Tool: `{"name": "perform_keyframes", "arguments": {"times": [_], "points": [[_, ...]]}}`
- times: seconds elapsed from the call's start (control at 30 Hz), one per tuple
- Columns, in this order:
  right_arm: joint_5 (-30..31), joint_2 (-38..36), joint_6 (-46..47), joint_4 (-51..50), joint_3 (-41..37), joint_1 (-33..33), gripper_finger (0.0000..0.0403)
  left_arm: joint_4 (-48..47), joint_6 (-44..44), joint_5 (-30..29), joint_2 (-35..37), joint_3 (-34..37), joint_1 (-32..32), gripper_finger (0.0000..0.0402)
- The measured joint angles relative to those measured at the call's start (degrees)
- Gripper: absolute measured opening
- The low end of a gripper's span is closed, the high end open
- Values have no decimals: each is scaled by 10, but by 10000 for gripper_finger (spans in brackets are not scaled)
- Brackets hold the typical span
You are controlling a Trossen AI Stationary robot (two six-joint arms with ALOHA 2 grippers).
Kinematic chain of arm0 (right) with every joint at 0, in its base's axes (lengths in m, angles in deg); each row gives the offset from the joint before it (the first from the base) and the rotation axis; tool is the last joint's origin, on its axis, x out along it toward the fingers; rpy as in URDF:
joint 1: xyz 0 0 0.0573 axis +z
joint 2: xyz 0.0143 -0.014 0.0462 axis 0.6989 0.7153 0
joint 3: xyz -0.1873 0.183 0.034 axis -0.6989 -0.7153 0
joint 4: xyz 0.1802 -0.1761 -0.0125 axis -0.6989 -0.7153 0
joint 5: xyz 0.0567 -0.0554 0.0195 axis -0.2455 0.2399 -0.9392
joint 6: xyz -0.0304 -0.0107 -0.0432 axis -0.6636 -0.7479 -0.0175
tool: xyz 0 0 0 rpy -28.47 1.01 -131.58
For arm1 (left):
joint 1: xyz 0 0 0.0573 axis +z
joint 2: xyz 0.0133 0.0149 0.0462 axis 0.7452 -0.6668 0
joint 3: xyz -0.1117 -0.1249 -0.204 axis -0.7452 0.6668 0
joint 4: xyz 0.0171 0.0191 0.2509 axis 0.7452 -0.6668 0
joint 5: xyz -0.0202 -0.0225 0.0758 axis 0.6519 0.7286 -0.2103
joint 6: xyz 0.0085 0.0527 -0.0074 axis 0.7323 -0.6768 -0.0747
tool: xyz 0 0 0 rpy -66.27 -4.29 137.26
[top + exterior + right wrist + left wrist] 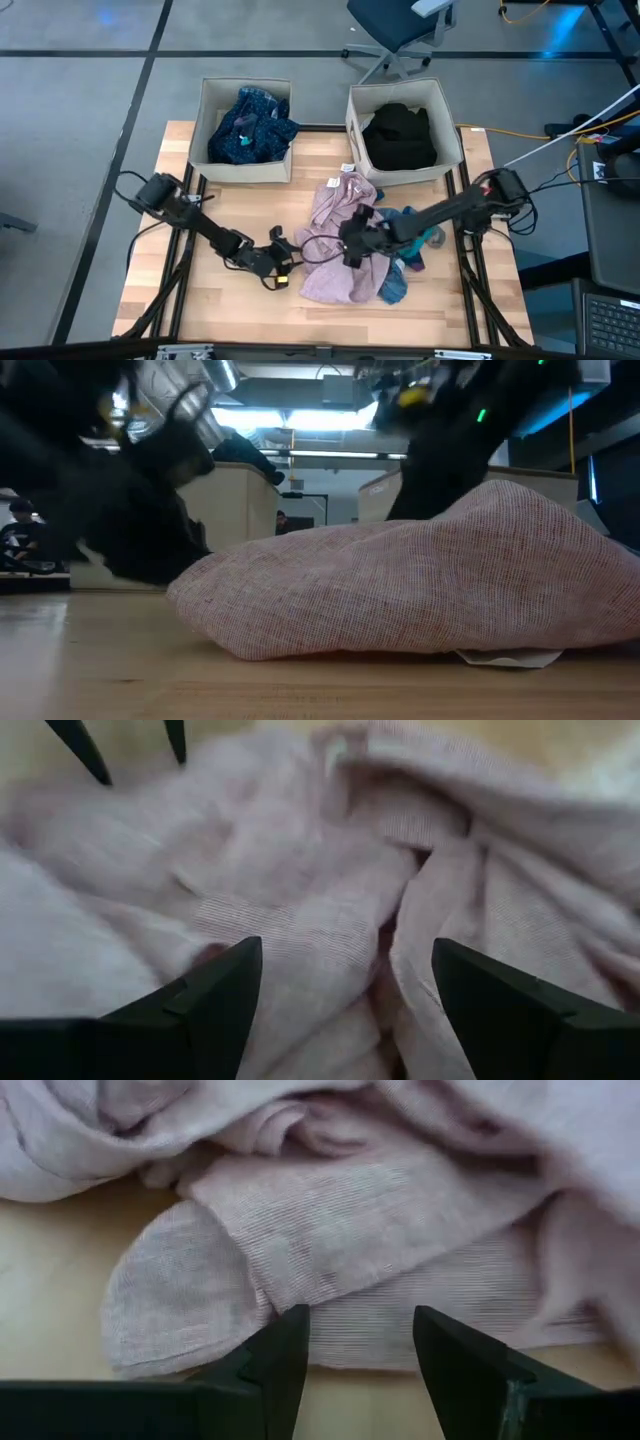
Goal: Sort clothes
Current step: Put the pink polo shirt into the left brown laundry organizer
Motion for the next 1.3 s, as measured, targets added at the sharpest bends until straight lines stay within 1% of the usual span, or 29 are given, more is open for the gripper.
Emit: {"name": "perform_keyframes", "arguments": {"times": [0.1,0.2,0.27,0.33,0.4,0.47,0.57,0.67,0.8,0.83,0.9,1.03,1.2,1.3], "points": [[-9,44,-2,21,-2,-25,293,15,-15,0,-26,-9,19,172],[-50,83,0,61,-1,-44,293,30,-20,-4,-40,-8,39,172],[-65,107,5,85,2,-50,293,28,-12,-7,-42,-8,51,172],[-64,132,14,102,3,-52,287,18,4,-9,-42,-8,59,172],[-57,151,18,122,4,-52,272,18,14,-9,-42,-8,64,172],[-51,165,16,146,4,-50,248,20,11,-9,-41,-8,66,172],[-50,177,11,187,4,-50,197,33,-5,-8,-42,-7,66,172],[-59,179,0,211,3,-50,132,47,-19,-3,-43,-7,64,172],[-51,179,-10,215,2,-51,35,32,3,6,-30,-7,45,172],[-47,180,-14,215,2,-50,28,20,5,9,-20,-7,38,172],[-41,180,-15,216,2,-50,28,-13,13,9,7,-7,21,172],[-31,180,-15,218,2,-49,34,-129,56,6,87,-7,-14,172],[-24,179,-45,241,-1,-49,31,-319,162,0,190,-7,-67,172],[-24,167,-71,242,9,-49,31,-413,233,-9,229,-7,-101,172]]}}
